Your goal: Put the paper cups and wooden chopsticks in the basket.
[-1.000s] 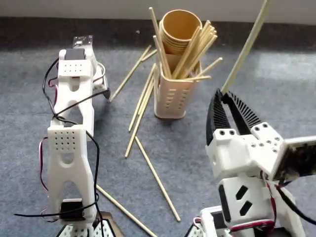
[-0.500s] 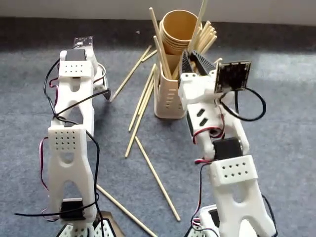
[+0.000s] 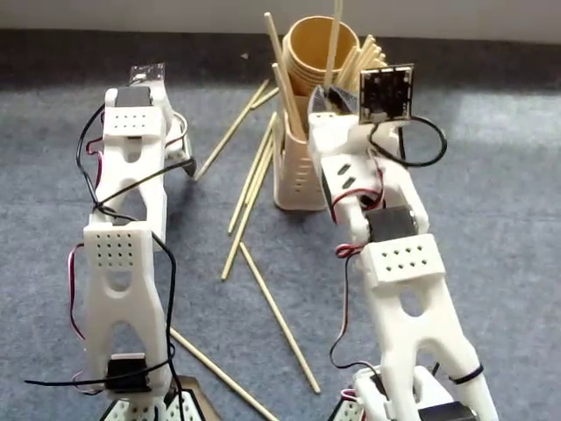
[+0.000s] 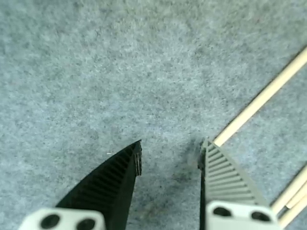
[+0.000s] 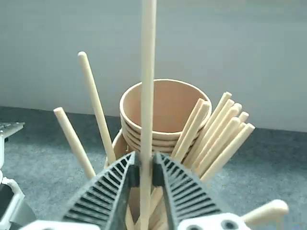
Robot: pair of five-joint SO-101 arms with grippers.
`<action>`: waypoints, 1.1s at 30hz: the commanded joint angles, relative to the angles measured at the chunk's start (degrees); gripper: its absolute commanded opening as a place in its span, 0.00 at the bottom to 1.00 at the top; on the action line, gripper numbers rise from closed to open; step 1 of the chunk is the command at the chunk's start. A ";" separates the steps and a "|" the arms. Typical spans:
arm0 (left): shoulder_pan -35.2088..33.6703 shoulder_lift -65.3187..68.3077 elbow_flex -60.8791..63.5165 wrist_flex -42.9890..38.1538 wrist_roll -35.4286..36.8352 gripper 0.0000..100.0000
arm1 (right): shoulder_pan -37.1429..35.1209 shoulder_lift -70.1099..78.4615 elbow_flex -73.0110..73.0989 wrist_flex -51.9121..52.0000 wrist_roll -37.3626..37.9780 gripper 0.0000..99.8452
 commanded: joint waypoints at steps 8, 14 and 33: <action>-0.31 -0.75 -1.54 -0.35 -1.76 0.22 | -0.04 -7.78 -0.13 4.09 0.53 0.22; -0.31 -0.75 -1.54 -0.35 -1.85 0.22 | 0.04 -14.29 -2.33 11.82 0.53 0.22; -0.48 -0.75 -1.54 -0.18 -1.85 0.22 | 3.91 3.12 -13.32 27.82 0.44 0.22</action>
